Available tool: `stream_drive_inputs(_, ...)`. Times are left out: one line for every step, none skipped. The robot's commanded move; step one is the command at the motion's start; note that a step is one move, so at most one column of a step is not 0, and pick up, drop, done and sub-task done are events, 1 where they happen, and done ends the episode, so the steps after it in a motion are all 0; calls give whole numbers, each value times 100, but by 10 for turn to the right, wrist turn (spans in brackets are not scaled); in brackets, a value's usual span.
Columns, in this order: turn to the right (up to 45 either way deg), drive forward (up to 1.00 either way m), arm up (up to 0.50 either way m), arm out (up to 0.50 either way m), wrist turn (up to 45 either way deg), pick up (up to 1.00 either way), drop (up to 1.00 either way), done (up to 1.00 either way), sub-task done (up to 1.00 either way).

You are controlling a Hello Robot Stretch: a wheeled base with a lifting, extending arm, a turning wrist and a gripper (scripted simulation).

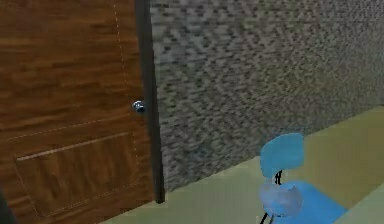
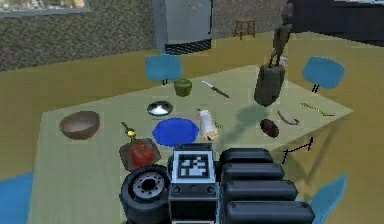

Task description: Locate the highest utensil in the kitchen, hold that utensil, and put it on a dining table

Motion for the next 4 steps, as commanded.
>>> stream_drive_inputs(-450,0,0,0,0,0,0,0,0)
stream_drive_inputs(-210,0,0,0,0,0,0,0,0)
stream_drive_inputs(450,0,0,0,0,0,0,0,0)
stream_drive_inputs(450,0,0,0,0,0,0,0,0)
